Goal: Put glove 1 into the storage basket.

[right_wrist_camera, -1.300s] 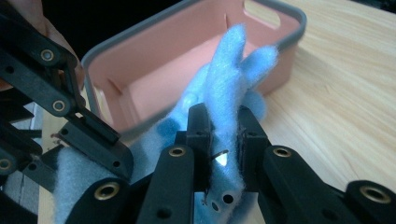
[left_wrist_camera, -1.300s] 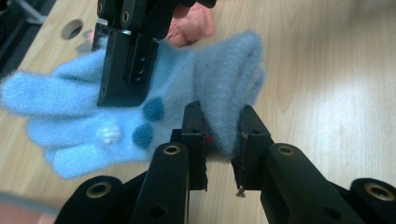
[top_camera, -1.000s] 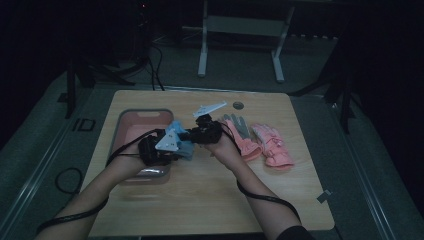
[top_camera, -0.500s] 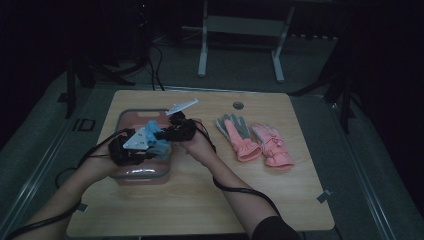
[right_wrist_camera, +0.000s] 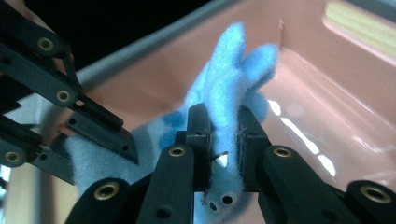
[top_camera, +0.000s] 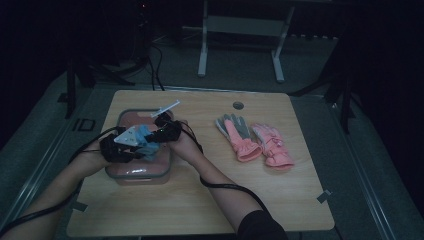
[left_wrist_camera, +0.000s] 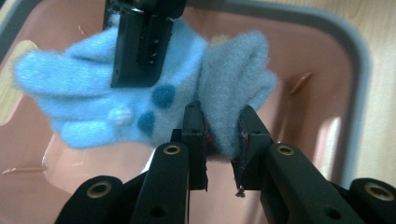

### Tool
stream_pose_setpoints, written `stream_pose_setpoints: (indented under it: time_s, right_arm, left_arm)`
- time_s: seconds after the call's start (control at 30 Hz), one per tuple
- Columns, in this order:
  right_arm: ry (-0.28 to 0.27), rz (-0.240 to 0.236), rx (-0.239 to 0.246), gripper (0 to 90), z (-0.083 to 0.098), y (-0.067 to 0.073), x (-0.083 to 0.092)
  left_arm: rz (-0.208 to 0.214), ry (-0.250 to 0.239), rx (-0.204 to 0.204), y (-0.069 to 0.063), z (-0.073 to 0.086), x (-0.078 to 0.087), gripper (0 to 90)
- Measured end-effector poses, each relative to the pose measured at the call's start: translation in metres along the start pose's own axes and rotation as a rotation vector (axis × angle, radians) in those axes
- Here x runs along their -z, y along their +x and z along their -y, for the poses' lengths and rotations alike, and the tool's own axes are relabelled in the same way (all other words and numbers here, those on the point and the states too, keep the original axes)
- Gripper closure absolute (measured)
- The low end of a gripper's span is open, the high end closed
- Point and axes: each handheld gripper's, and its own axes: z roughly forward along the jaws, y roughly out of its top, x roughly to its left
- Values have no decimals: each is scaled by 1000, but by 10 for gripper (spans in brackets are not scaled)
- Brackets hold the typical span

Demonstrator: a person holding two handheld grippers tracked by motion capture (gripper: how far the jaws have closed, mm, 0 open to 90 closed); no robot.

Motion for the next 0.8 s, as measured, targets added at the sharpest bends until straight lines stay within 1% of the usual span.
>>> stream_pose_setpoints:
  time_s: [0.03, 0.07, 0.1, 0.13, 0.17, 0.2, 0.23, 0.27, 0.3, 0.33, 0.43, 0.5, 0.57, 0.6, 0.67, 0.7, 0.73, 0.77, 0.8]
  right_arm:
    - [10, 8, -11, 789, 0, -2, -2]
    - [10, 8, -11, 789, 0, -2, -2]
    - [24, 16, -11, 787, 0, -4, -4]
    - [52, 21, -30, 771, 1, -8, -7]
    - [60, 22, -35, 749, 0, -9, -9]
    - [63, 27, -34, 703, -1, -9, -9]
    - [67, 55, -31, 626, -1, -10, -9]
    - [67, 55, -31, 626, -1, -10, -9]
    - [68, 81, -32, 578, -1, -10, -10]
    - [81, 92, -45, 527, 1, -13, -10]
    - [85, 91, -44, 480, 3, -14, -10]
    - [87, 92, -39, 453, 5, -14, -10]
    - [83, 84, -35, 427, 5, -13, -9]
    - [80, 84, -29, 400, 6, -12, -8]
    - [72, 77, -22, 390, 6, -11, -5]
    - [69, 77, -22, 379, 7, -9, -4]
    - [60, 73, -18, 370, 8, -9, -1]
    - [60, 68, -18, 352, 9, -8, 1]
    - [58, 65, -15, 323, 10, -8, 4]
  left_arm:
    - [2, 3, -1, 1, 0, -3, 775]
    - [2, 3, -1, 1, 0, -3, 775]
    - [12, 9, 5, 3, 0, -9, 775]
    - [16, 15, 4, 5, 0, -12, 774]
    - [24, 19, 7, 6, 0, -15, 774]
    - [29, 25, 16, 8, 1, -19, 773]
    - [32, 37, 26, 10, 1, -23, 772]
    - [32, 37, 26, 10, 1, -23, 773]
    - [33, 53, 46, 12, 1, -30, 773]
    - [34, 72, 43, 13, 1, -32, 772]
    - [51, 106, 53, 13, 1, -37, 770]
    - [52, 127, 62, 13, 1, -40, 762]
    - [55, 135, 73, 13, -1, -40, 747]
    - [60, 144, 87, 14, -1, -41, 726]
    - [56, 151, 96, 13, -1, -41, 675]
    - [56, 154, 105, 12, -1, -40, 624]
    - [48, 153, 112, 11, -1, -39, 559]
    - [43, 145, 126, 10, 0, -38, 504]
    - [35, 138, 134, 8, 0, -36, 427]
